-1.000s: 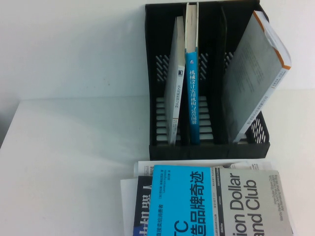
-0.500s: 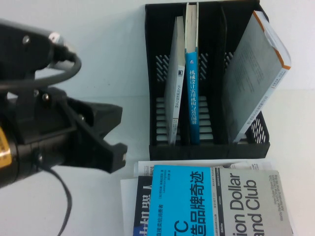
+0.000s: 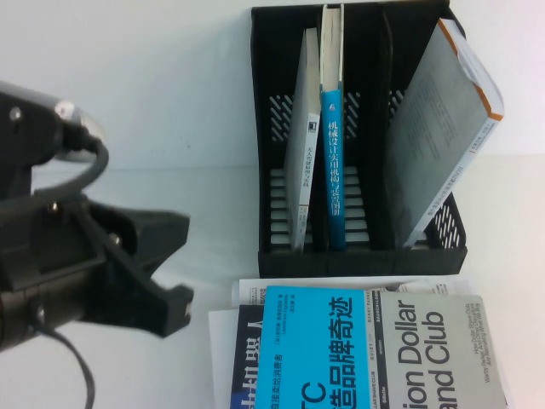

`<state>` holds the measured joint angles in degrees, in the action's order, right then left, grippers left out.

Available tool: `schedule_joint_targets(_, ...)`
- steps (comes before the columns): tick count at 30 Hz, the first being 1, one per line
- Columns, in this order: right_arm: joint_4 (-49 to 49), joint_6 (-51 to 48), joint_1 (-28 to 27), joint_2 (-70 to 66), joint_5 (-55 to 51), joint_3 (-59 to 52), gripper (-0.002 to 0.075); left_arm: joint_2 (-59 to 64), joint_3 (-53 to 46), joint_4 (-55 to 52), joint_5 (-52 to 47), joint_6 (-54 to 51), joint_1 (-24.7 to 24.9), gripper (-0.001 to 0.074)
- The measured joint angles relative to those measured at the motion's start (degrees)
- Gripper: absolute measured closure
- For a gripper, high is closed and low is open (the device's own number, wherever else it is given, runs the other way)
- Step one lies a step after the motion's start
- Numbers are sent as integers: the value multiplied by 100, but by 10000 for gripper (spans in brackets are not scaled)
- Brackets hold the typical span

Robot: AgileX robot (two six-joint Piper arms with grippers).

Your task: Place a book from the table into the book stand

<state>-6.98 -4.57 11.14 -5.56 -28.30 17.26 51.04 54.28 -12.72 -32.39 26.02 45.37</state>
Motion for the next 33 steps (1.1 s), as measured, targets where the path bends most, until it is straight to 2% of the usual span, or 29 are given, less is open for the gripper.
schedule_joint_targets(4,0,0,0,0,0,0,729,12,-91,-81,-609,0,0,737)
schedule_joint_targets(7,0,0,0,0,0,0,729,-173,-538,-201,-436,0,-185,737)
schedule_joint_targets(15,0,0,0,0,0,0,729,-2196,-3075,-81,1978,0,-1921,738)
schedule_joint_targets(19,0,0,0,0,0,0,729,-3494,-4286,-102,2591,0,-2713,738)
schedule_joint_targets(24,0,0,0,0,0,0,729,-4951,-5383,-80,2720,84,-3697,738)
schedule_joint_targets(26,0,0,0,0,0,0,729,-5113,-5551,-80,2709,214,-3984,738)
schedule_joint_targets(33,0,0,0,11,0,0,729,-5154,-5545,24,1764,452,-4239,738)
